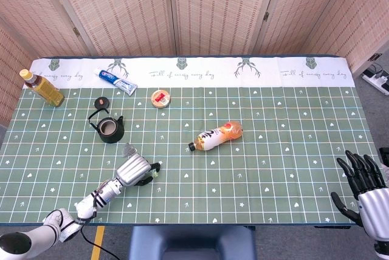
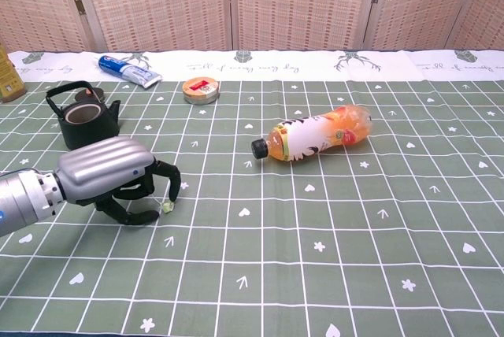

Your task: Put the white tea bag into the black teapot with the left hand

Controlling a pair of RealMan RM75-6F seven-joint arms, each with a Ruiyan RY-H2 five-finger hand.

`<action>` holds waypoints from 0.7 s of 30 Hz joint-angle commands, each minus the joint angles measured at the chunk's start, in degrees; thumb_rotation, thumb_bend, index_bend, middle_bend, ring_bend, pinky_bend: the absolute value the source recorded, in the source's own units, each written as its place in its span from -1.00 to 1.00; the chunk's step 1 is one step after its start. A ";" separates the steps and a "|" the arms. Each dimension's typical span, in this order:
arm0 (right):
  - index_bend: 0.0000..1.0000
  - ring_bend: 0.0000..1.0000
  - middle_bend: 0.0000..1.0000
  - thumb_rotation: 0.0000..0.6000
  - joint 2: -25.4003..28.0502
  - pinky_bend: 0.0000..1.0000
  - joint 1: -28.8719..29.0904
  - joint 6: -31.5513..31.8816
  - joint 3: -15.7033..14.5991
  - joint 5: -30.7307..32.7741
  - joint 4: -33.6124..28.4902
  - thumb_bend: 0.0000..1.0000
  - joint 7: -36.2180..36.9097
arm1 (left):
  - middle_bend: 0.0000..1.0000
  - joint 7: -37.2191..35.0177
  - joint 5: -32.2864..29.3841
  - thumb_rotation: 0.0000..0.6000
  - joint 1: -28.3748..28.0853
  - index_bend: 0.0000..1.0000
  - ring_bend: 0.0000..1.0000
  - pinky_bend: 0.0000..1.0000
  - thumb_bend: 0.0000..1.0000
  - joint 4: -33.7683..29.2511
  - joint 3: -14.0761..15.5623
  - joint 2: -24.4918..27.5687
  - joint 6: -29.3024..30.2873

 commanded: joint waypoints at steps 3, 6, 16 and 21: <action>-1.00 -0.97 -1.00 1.00 -0.02 -1.00 -0.08 0.03 0.03 0.03 -0.08 -0.27 -0.07 | 1.00 -0.70 -0.23 1.00 -0.19 0.02 1.00 1.00 -0.19 1.98 0.48 -1.20 0.53; -1.00 -0.97 -1.00 1.00 0.05 -1.00 -0.12 0.13 0.09 0.07 0.00 -0.27 0.16 | 1.00 -1.29 -0.45 1.00 -0.35 0.05 1.00 1.00 -0.16 3.11 0.60 -1.83 0.78; -1.00 -0.97 -1.00 1.00 0.01 -1.00 -0.20 0.19 0.17 0.08 0.05 -0.27 0.21 | 1.00 -2.63 -0.48 1.00 -0.59 0.16 1.00 1.00 -0.12 5.85 1.51 -3.46 2.11; -1.00 -0.97 -1.00 1.00 0.01 -1.00 -0.20 0.12 0.23 0.13 0.05 -0.27 0.18 | 1.00 -3.00 -0.55 1.00 -0.60 0.21 1.00 1.00 -0.08 6.24 1.85 -3.74 2.67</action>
